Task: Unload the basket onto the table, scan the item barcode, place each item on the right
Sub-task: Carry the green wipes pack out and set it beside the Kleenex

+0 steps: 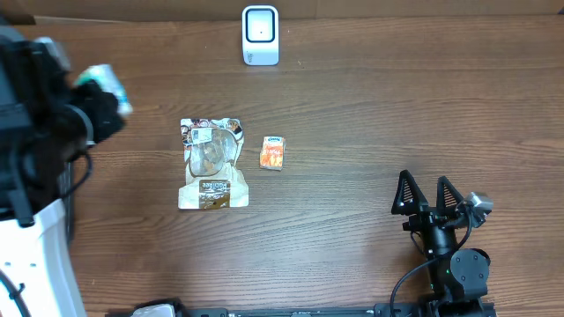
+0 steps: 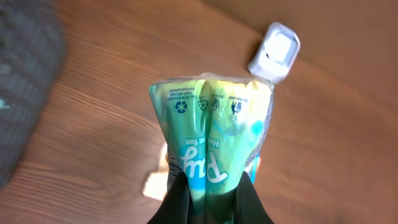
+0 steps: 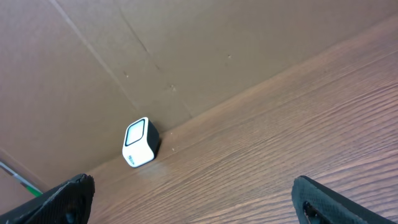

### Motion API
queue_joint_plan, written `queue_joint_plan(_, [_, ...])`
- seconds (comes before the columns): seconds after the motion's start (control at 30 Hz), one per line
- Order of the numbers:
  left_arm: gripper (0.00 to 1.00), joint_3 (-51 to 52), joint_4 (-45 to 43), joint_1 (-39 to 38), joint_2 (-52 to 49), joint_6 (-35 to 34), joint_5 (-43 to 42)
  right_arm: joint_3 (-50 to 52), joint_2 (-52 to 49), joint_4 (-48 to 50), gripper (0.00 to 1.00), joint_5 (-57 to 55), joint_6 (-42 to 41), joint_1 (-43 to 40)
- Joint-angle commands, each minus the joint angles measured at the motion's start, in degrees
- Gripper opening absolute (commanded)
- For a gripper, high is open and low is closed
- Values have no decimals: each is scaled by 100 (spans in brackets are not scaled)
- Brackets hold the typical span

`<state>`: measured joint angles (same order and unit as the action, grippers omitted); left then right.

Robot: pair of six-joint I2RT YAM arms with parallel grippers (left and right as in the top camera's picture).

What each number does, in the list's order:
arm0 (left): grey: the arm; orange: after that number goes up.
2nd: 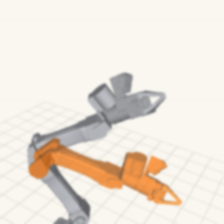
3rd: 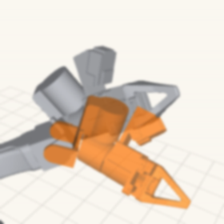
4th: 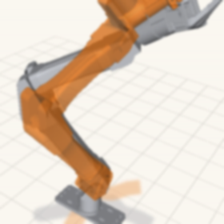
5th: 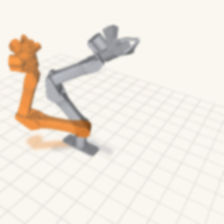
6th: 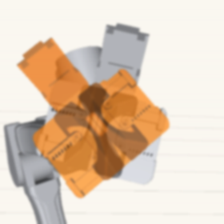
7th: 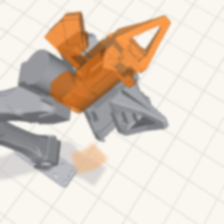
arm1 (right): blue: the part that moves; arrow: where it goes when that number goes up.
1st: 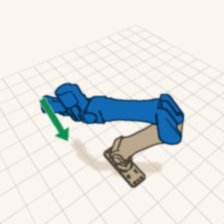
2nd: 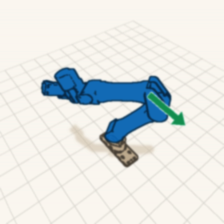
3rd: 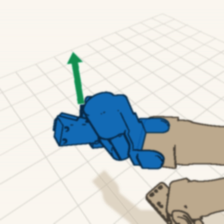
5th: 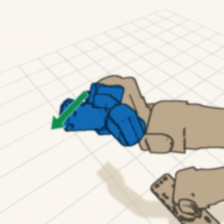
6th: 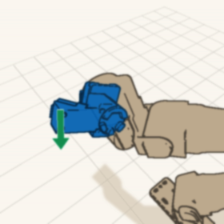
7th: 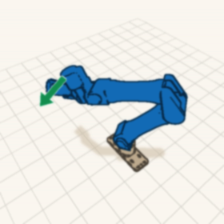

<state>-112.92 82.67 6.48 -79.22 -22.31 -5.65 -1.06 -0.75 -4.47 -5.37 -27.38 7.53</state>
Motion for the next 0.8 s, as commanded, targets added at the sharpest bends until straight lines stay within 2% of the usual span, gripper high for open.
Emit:
queue_joint_plan(0.0, [4,127,74,-684,-186,46,59,59,20,26,100,-9,17,-11])
queue_joint_plan(0.23, [4,146,144,-1790,-1058,44,332,59,20,26,100,-9,17,-11])
queue_joint_plan(0.4, [4,146,144,-2533,-2068,-11,476,59,20,26,100,-9,17,-11])
queue_joint_plan(0.77, [4,146,-179,-3235,-4199,-76,470,59,20,26,100,-9,17,-11])
